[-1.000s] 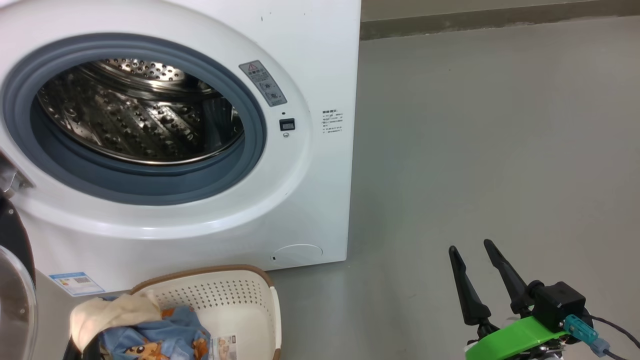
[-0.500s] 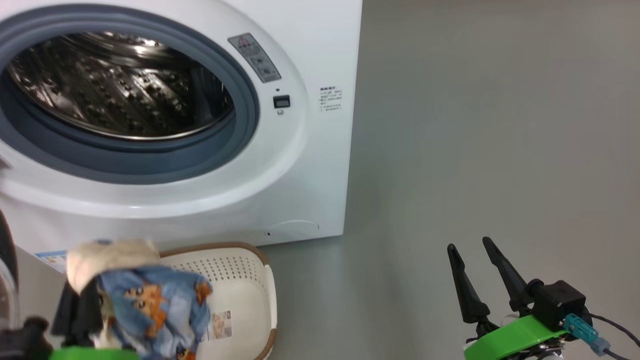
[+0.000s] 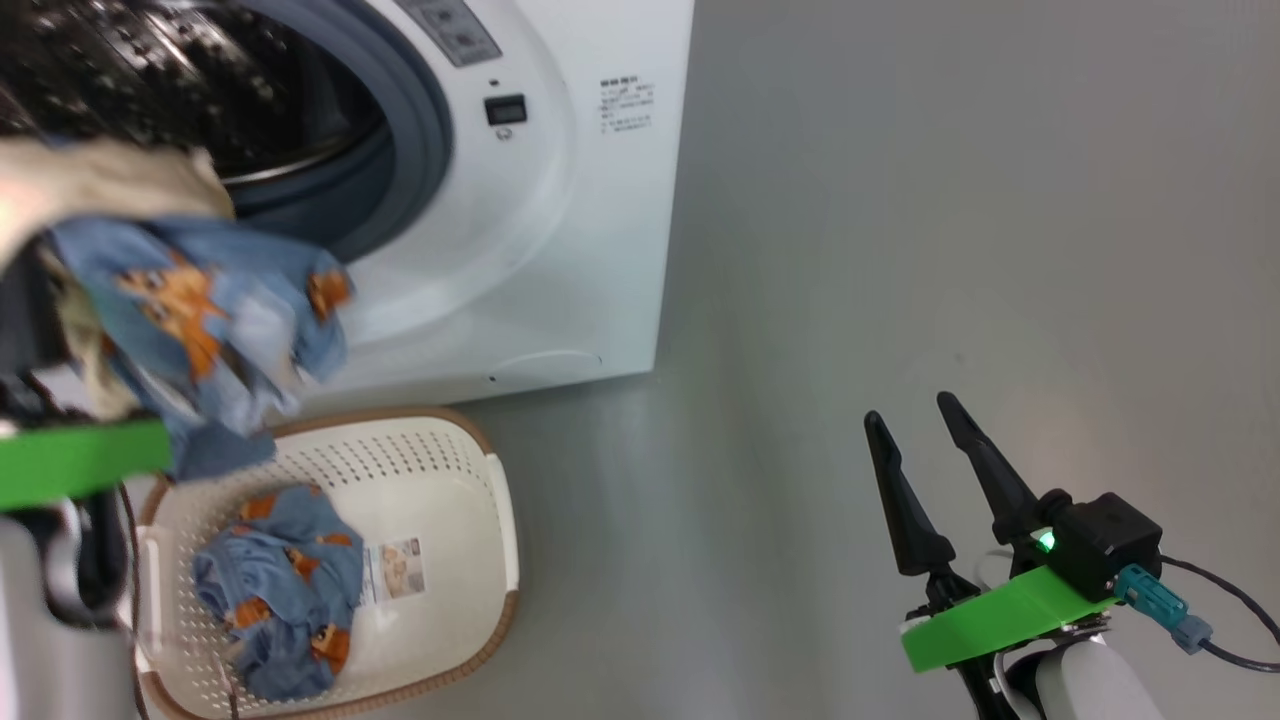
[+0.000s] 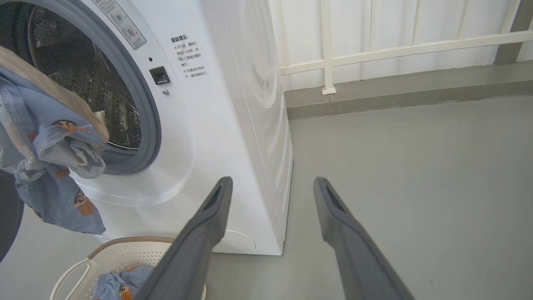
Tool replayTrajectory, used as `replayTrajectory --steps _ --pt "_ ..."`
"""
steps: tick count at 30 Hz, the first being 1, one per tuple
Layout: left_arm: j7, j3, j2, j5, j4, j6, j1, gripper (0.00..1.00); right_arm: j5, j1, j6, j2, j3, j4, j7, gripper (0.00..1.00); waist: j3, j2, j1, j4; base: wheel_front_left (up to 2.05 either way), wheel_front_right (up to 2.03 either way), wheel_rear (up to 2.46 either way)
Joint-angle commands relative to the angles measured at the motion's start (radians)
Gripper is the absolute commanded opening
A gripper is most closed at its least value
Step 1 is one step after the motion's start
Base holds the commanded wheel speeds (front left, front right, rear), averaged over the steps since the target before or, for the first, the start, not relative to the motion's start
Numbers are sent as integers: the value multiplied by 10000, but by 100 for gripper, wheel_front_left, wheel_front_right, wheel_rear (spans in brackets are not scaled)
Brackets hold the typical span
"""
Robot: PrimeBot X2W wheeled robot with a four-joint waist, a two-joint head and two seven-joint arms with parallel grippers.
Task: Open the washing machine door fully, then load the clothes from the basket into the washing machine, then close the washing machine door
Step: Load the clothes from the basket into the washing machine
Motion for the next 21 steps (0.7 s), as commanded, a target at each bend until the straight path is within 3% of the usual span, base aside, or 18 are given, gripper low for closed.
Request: replayTrajectory --steps 1,11,21 --pt "-93 479 483 -175 -231 -29 -875 0 92 -268 16 -22 324 -325 -48 100 856 0 0 -381 0 0 0" --pt "-93 949 904 -449 613 -30 -2391 0 191 -627 16 -22 482 -653 -48 100 2404 0 0 -849 0 0 0" --pt "-93 4 1862 -1094 2924 -30 -3995 0 389 -993 16 -22 695 -890 -48 100 3643 0 0 -1069 0 0 0"
